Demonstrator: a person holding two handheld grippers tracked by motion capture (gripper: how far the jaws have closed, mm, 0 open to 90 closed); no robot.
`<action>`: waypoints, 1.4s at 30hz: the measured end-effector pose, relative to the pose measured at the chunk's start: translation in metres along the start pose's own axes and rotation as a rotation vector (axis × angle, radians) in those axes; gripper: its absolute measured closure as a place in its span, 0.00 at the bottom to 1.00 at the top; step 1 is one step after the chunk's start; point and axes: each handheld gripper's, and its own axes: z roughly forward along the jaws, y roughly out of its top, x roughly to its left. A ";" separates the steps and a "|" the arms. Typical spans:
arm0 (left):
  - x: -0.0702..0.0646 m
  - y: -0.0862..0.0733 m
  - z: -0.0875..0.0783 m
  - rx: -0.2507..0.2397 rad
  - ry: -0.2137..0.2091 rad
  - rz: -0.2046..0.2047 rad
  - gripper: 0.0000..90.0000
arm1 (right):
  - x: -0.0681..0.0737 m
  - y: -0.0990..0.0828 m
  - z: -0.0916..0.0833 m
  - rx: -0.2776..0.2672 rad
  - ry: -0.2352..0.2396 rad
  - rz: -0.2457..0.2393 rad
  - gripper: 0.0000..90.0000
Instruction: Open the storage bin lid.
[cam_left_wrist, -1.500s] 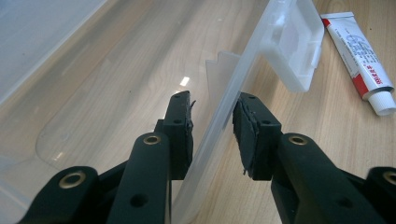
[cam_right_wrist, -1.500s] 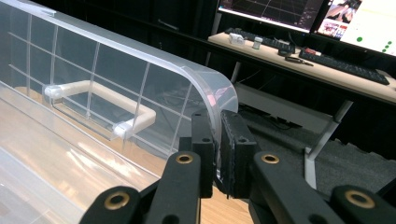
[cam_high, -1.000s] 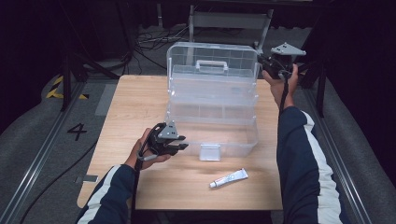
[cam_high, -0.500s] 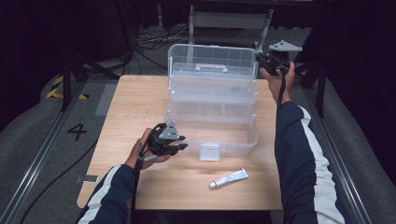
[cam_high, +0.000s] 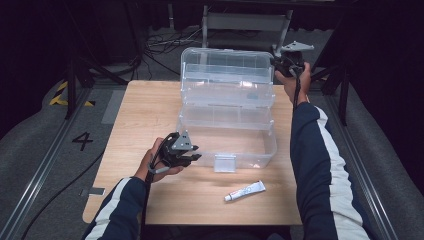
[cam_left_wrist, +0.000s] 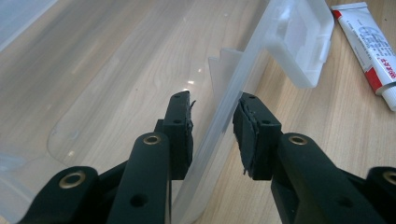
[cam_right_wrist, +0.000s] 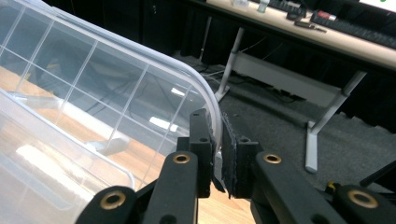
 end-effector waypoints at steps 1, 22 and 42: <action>0.000 0.000 0.000 0.001 0.000 0.001 0.76 | -0.002 -0.002 0.005 0.008 0.001 0.004 0.92; 0.002 -0.001 0.000 -0.006 -0.019 0.002 0.75 | -0.015 -0.039 0.052 0.146 -0.059 0.015 1.00; 0.002 -0.002 0.001 -0.013 -0.023 -0.009 0.75 | -0.017 -0.040 0.042 0.147 -0.031 0.002 1.00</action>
